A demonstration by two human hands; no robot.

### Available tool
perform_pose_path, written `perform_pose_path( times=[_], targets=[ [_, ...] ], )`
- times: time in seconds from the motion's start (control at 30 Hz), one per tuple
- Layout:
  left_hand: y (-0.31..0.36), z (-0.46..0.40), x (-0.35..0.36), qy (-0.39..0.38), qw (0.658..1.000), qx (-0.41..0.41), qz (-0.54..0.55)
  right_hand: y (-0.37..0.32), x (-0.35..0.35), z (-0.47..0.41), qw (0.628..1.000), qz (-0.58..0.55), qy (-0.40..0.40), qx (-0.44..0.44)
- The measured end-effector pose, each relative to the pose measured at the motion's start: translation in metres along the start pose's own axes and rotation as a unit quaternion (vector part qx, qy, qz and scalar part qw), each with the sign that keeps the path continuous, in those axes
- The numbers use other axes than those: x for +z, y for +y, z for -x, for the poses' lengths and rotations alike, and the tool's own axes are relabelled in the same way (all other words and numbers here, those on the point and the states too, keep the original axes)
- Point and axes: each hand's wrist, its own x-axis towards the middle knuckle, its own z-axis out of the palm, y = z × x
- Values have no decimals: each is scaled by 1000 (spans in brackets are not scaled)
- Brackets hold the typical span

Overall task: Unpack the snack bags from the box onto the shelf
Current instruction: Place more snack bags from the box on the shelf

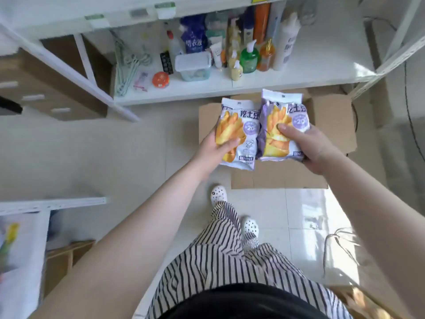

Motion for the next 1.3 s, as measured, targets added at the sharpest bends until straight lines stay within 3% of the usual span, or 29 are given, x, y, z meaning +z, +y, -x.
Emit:
perform_pose_path(
  times=[0.37, 0.6, 0.87, 1.3],
  targets=[
    [-38, 69, -115, 159, 987, -15, 7, 54, 76, 19, 998, 43, 34, 41],
    [-70, 107, -228, 170, 985, -13, 36, 86, 190, 5, 993, 105, 31, 48],
    [-90, 127, -355, 159, 987, -14, 17, 111, 291, -7, 995, 72, 60, 41],
    [-13, 13, -399, 142, 989, 42, 21, 13, 344, -98, 995, 95, 43, 5]
  ],
)
